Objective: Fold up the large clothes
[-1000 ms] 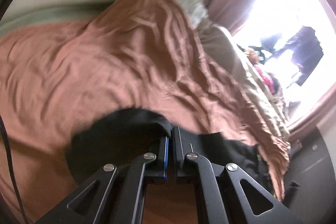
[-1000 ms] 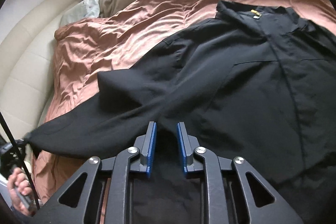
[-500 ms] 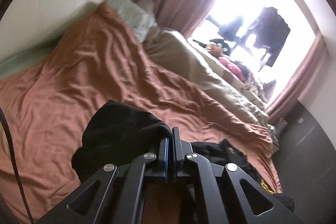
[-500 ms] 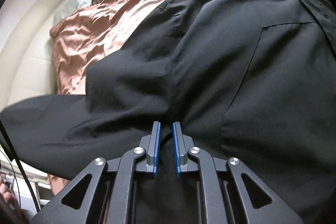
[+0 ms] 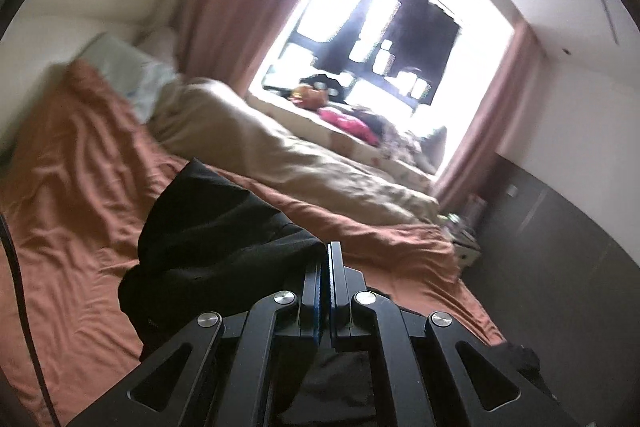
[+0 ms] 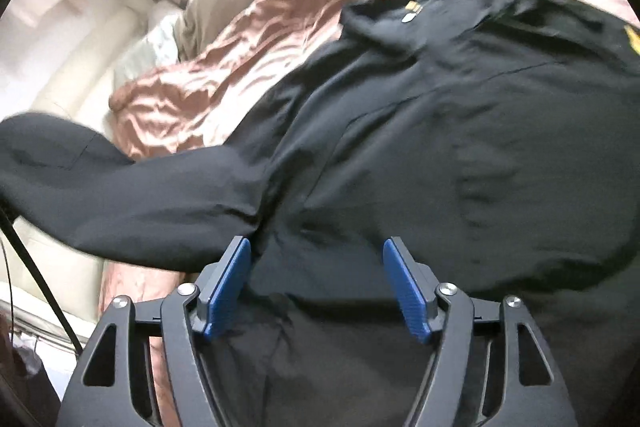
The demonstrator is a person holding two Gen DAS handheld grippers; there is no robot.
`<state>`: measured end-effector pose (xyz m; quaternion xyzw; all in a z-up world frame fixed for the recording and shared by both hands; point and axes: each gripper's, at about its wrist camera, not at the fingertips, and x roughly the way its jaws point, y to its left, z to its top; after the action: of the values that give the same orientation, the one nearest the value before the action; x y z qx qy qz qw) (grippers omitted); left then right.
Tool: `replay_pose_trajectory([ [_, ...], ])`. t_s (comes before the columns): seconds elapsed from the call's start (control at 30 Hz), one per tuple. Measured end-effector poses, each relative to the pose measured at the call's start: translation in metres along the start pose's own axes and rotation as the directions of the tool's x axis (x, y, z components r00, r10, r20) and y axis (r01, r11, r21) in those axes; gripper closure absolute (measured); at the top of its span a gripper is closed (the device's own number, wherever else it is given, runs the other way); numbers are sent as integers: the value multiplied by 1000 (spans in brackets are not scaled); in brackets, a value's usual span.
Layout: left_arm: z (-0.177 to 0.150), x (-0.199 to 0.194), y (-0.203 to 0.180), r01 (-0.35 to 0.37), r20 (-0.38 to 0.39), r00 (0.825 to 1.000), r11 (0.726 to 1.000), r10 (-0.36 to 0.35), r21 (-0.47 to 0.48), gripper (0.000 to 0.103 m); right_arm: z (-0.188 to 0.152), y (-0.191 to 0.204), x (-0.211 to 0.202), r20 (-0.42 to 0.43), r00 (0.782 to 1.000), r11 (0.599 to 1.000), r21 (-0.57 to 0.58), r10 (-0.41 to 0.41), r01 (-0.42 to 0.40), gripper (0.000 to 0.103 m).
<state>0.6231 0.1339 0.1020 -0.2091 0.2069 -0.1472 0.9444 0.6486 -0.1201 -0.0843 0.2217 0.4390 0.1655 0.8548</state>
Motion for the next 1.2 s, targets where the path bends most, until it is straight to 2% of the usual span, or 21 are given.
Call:
replay_pose_trajectory([
  [0.17, -11, 27, -49, 96, -48, 995, 993, -93, 69, 101, -14, -27, -52, 54, 999, 1000, 23, 9, -10, 36],
  [0.37, -35, 64, -98, 184, -133, 977, 976, -169, 114, 101, -36, -67, -125, 128, 992, 998, 57, -9, 2, 36],
  [0.5, -60, 96, -130, 235, -216, 955, 962, -203, 136, 101, -55, -94, -170, 187, 981, 995, 97, -51, 34, 36],
  [0.63, -89, 123, -160, 276, -293, 930, 950, -224, 149, 101, -74, -118, -199, 207, 975, 988, 144, -84, 55, 36],
  [0.73, -117, 144, -182, 304, -370, 901, 938, -228, 163, 100, -88, -135, -218, 211, 970, 982, 171, -117, 81, 36],
  [0.8, -140, 162, -197, 301, -460, 870, 931, -179, 206, 91, -93, -142, -222, 209, 968, 977, 186, -139, 100, 36],
  [0.83, -151, 169, -203, 306, -506, 847, 927, -160, 219, 72, -93, -143, -223, 205, 967, 974, 198, -150, 110, 36],
  [0.87, -161, 173, -205, 312, -544, 826, 923, -147, 226, 46, -94, -145, -224, 201, 967, 971, 209, -158, 115, 36],
  [0.9, -171, 173, -205, 320, -566, 813, 917, -138, 237, 35, -95, -148, -226, 197, 967, 968, 222, -160, 115, 36],
  [0.93, -176, 168, -203, 323, -560, 817, 912, -133, 254, 21, -95, -147, -226, 195, 968, 967, 227, -160, 114, 36],
  [0.97, -178, 162, -199, 322, -548, 826, 907, -129, 270, 17, -94, -144, -226, 194, 968, 967, 227, -161, 115, 36],
  [1.07, -178, 153, -181, 291, -534, 839, 913, -101, 285, 14, -89, -136, -219, 190, 969, 971, 205, -160, 120, 35],
  [1.2, -172, 142, -142, 197, -510, 860, 940, -29, 278, 14, -82, -116, -202, 167, 975, 980, 154, -147, 122, 35],
])
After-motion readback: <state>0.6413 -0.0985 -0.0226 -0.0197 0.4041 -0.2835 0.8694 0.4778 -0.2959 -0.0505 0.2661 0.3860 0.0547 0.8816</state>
